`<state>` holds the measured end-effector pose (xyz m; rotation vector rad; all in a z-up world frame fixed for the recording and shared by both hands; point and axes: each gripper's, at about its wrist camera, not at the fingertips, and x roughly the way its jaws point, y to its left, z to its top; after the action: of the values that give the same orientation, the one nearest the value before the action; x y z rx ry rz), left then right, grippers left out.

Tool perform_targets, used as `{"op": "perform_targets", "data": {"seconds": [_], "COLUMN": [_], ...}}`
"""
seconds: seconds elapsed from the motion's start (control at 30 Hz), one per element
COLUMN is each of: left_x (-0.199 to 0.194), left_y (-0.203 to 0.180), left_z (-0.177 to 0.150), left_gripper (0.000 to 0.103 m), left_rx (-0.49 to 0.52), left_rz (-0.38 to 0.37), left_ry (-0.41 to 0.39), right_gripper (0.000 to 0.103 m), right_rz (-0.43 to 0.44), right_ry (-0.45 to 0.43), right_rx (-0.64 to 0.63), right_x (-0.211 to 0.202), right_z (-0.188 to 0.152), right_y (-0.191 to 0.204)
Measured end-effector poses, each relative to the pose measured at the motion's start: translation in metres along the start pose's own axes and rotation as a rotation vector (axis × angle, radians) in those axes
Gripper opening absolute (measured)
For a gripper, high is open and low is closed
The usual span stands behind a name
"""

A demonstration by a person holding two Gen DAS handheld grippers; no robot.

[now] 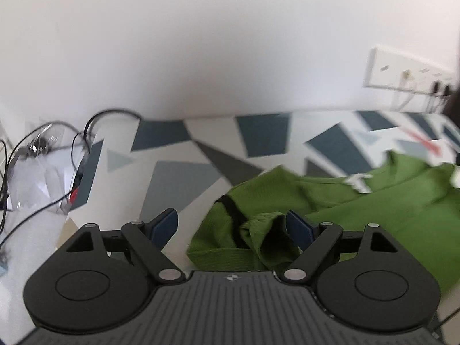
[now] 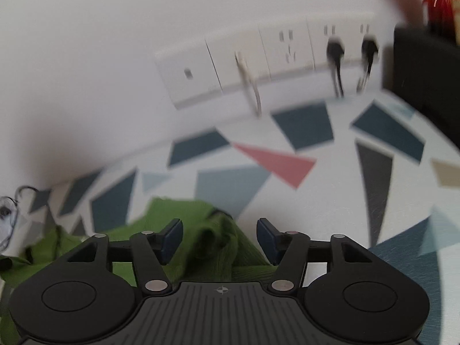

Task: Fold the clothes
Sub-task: 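Lift the hem with both grippers and fold it over toward the collar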

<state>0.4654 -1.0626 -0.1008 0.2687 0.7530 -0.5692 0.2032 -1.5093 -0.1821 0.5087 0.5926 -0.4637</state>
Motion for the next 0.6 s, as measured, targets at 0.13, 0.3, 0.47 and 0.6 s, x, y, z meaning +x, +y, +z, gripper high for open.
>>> {"op": "perform_targets", "data": {"seconds": [0.13, 0.3, 0.47, 0.6], "left_x": [-0.008, 0.024, 0.054, 0.067], "left_y": [-0.030, -0.067, -0.052, -0.027], "left_z": [-0.013, -0.031, -0.010, 0.022], "left_gripper": [0.076, 0.073, 0.072, 0.072], "left_rx": [0.106, 0.241, 0.134, 0.017], "left_rz": [-0.085, -0.082, -0.051, 0.016], "left_ry": [0.059, 0.179, 0.177, 0.097], "right_gripper": [0.059, 0.059, 0.059, 0.059], "right_rz": [0.053, 0.062, 0.017, 0.019], "right_ry": [0.025, 0.165, 0.227, 0.230], "right_rx": [-0.093, -0.357, -0.465, -0.425], "right_x": [-0.019, 0.004, 0.032, 0.055], "right_z": [-0.011, -0.037, -0.048, -0.027], "right_y": [0.026, 0.073, 0.089, 0.083]}}
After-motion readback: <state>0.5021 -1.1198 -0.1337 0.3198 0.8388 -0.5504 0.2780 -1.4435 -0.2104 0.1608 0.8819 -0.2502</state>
